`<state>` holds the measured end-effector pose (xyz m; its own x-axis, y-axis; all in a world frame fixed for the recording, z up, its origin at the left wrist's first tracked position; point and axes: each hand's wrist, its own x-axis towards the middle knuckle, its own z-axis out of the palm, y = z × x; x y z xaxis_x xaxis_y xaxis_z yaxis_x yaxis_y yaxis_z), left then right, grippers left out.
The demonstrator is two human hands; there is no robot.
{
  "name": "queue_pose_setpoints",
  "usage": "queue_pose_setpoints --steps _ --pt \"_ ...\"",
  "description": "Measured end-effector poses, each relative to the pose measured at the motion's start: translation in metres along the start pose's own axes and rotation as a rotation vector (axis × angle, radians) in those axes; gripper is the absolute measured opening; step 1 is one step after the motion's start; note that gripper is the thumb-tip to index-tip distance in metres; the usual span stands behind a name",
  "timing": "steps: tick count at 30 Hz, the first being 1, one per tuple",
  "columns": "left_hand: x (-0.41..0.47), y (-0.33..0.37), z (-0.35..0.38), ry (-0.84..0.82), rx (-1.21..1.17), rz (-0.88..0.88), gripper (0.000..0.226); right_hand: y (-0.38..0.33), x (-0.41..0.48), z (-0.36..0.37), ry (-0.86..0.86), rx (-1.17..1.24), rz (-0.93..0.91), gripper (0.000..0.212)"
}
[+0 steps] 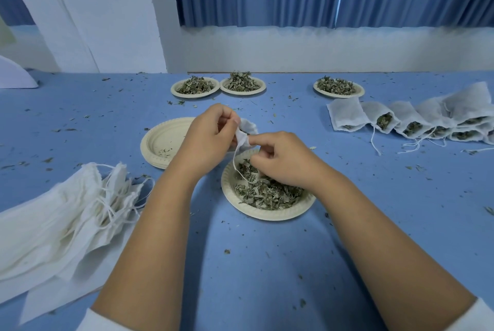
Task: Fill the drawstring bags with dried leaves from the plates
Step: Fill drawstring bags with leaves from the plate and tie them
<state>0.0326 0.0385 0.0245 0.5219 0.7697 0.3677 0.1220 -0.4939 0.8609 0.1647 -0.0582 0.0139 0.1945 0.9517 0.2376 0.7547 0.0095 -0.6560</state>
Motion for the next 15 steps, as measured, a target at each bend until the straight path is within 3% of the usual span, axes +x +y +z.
queue_pose_setpoints --steps 5,11,15 --pt "-0.004 0.007 0.005 -0.053 -0.060 0.017 0.013 0.003 0.001 0.001 -0.017 0.029 0.009 0.037" --pt "-0.003 0.006 0.004 -0.006 -0.075 0.029 0.015 0.004 0.003 0.001 -0.033 0.022 -0.030 0.021" --pt "0.001 0.000 -0.001 0.093 -0.064 -0.022 0.016 0.003 0.003 -0.011 0.138 0.149 -0.046 0.044"
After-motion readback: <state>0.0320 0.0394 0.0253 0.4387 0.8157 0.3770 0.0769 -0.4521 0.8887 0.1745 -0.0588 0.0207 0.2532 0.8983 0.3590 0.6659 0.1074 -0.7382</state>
